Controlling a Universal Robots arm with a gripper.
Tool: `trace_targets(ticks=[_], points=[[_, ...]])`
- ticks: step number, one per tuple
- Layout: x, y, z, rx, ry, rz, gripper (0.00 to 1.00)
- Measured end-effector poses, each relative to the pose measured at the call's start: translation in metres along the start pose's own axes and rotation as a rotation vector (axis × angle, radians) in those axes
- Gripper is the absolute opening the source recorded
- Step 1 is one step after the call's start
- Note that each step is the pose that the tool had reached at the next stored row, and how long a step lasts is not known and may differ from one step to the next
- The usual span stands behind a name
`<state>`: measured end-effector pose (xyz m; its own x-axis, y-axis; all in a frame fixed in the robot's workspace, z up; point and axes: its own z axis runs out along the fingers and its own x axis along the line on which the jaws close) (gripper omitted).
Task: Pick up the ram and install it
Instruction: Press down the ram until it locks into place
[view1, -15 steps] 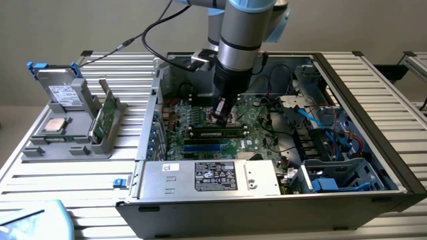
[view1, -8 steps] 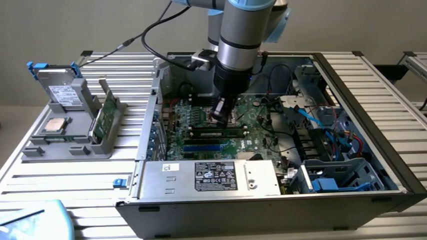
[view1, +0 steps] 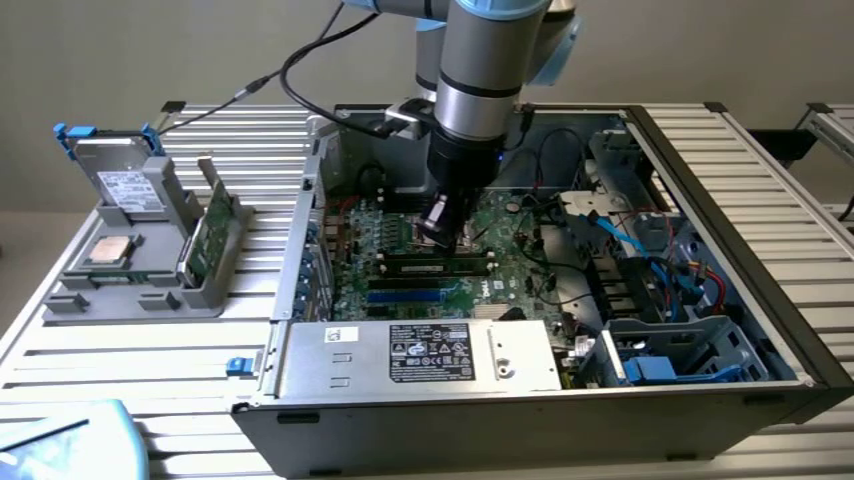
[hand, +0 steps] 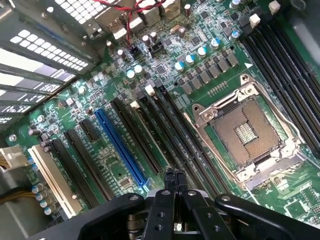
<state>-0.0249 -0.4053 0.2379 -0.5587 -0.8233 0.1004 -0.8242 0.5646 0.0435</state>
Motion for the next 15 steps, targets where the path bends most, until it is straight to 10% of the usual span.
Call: trace_targets(ticks=[15], points=[[0.0000, 0.0000, 0.0000, -0.0142, -0.0090, 0.193, 0.11]])
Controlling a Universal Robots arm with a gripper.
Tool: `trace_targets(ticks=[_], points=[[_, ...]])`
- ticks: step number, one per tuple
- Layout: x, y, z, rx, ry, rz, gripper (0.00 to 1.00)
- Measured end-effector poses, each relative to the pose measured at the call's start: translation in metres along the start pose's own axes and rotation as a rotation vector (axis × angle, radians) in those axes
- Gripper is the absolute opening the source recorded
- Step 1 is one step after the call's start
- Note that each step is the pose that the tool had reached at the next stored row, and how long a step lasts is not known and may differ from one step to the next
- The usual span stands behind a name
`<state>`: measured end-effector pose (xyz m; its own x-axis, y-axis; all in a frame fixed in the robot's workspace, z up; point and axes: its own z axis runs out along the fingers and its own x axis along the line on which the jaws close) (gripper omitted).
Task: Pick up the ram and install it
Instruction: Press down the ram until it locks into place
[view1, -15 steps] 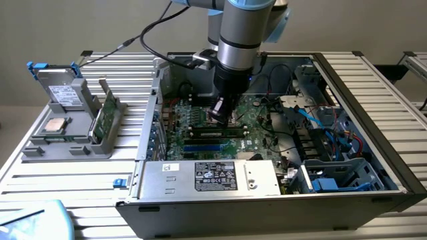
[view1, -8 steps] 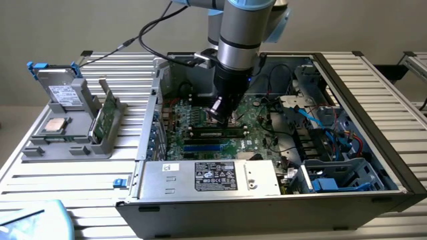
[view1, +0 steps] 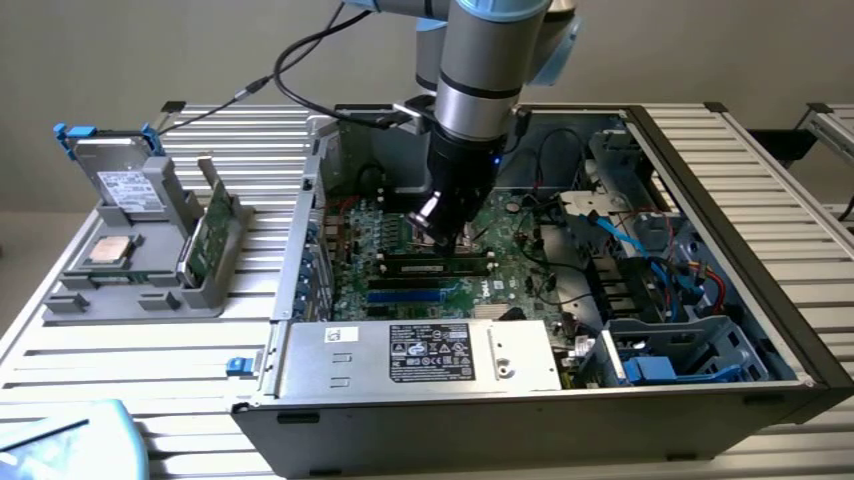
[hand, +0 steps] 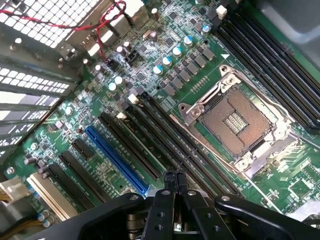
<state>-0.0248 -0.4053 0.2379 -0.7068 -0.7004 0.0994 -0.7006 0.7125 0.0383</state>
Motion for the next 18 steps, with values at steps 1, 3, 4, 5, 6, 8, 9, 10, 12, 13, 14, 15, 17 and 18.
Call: trace_targets(ticks=[1, 3, 4, 5, 6, 8, 9, 10, 12, 13, 14, 15, 17, 18], points=[[0.0000, 0.0000, 0.0000, -0.0012, -0.0005, 0.014, 0.11], [0.0000, 0.0000, 0.0000, -0.0036, -0.0017, 0.041, 0.11], [0.0000, 0.0000, 0.0000, -0.0047, -0.0023, 0.054, 0.11], [0.0000, 0.0000, 0.0000, -0.0059, -0.0028, 0.067, 0.11], [0.0000, 0.0000, 0.0000, -0.0072, -0.0034, 0.082, 0.11], [0.0000, 0.0000, 0.0001, -0.0095, -0.0046, 0.109, 0.11], [0.0000, 0.0000, 0.0002, -0.0107, -0.0052, 0.123, 0.11], [0.0000, 0.0000, 0.0004, -0.0119, -0.0059, 0.137, 0.11], [-0.0001, 0.0000, 0.0006, -0.0141, -0.0071, 0.165, 0.11], [-0.0001, 0.0000, 0.0008, -0.0152, -0.0078, 0.179, 0.11], [-0.0001, 0.0000, 0.0010, -0.0162, -0.0084, 0.193, 0.11], [-0.0001, 0.0000, 0.0011, -0.0172, -0.0091, 0.206, 0.11], [-0.0001, -0.0001, 0.0015, -0.0187, -0.0109, 0.232, 0.11], [-0.0002, -0.0001, 0.0016, -0.0192, -0.0121, 0.244, 0.11]])
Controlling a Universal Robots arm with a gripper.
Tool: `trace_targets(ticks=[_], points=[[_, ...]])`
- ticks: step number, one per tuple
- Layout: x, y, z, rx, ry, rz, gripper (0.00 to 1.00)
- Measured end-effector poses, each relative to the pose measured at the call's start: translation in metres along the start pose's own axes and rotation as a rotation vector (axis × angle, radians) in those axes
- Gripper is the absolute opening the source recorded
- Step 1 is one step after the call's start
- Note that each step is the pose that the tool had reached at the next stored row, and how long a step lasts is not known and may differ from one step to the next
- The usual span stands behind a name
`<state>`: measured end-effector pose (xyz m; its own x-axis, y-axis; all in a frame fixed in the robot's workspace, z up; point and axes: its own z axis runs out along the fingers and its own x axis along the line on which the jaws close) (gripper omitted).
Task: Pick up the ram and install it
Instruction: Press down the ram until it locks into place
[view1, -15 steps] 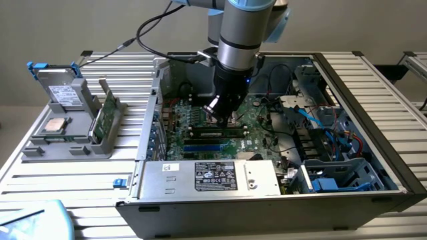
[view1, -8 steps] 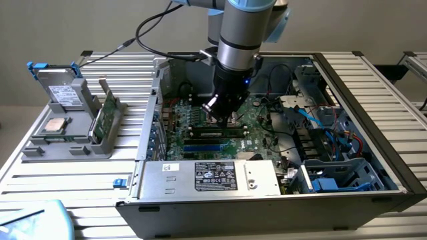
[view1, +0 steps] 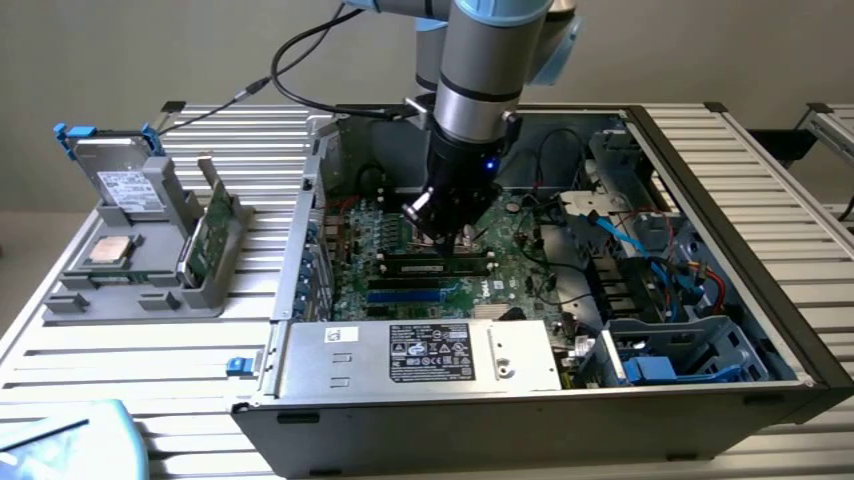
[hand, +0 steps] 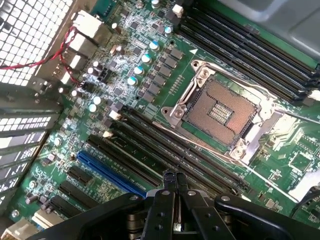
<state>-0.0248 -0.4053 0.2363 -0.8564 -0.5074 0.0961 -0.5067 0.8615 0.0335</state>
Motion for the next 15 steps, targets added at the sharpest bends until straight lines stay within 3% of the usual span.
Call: trace_targets(ticks=[15], points=[[-0.0001, 0.0000, 0.0006, -0.0029, -0.0303, 0.177, 0.11]])
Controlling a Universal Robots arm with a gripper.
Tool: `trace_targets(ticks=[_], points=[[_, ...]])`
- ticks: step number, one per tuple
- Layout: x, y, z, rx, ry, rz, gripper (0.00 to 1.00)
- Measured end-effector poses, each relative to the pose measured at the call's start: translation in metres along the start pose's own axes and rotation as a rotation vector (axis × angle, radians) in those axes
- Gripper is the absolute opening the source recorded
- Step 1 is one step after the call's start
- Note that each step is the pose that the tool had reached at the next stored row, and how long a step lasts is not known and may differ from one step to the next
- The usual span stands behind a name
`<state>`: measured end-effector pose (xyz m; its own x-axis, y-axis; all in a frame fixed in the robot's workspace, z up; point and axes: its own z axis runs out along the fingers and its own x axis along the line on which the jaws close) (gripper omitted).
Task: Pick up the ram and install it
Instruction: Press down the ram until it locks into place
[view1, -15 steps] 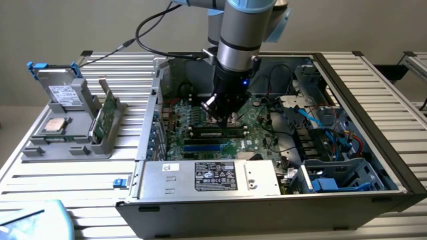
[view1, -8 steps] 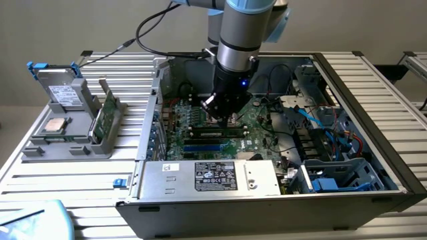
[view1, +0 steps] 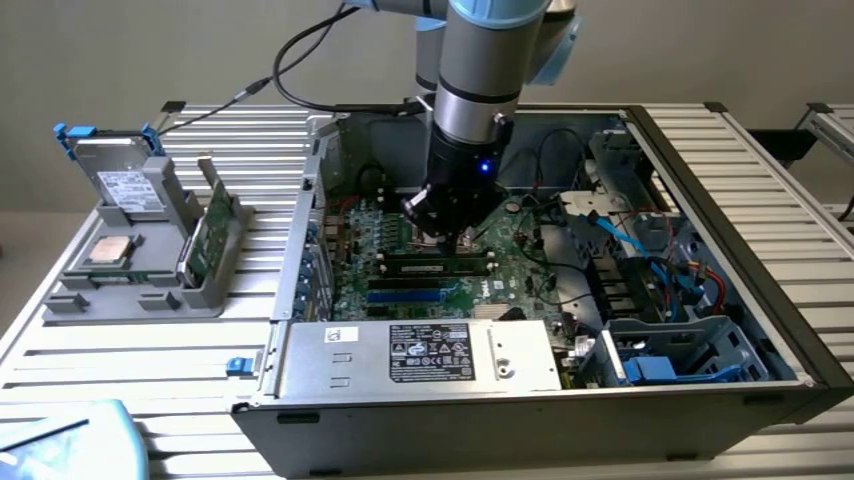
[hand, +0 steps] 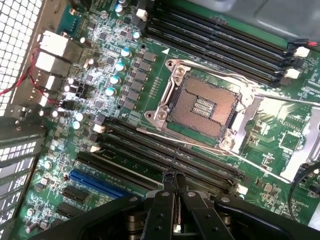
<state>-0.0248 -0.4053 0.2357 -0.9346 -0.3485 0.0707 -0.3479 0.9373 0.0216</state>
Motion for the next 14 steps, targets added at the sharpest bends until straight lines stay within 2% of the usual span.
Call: trace_targets(ticks=[9, 14], points=[[0.0000, 0.0000, 0.0000, -0.0021, -0.0145, 0.101, 0.11], [0.0000, 0.0000, 0.0000, -0.0038, -0.0200, 0.157, 0.11]])
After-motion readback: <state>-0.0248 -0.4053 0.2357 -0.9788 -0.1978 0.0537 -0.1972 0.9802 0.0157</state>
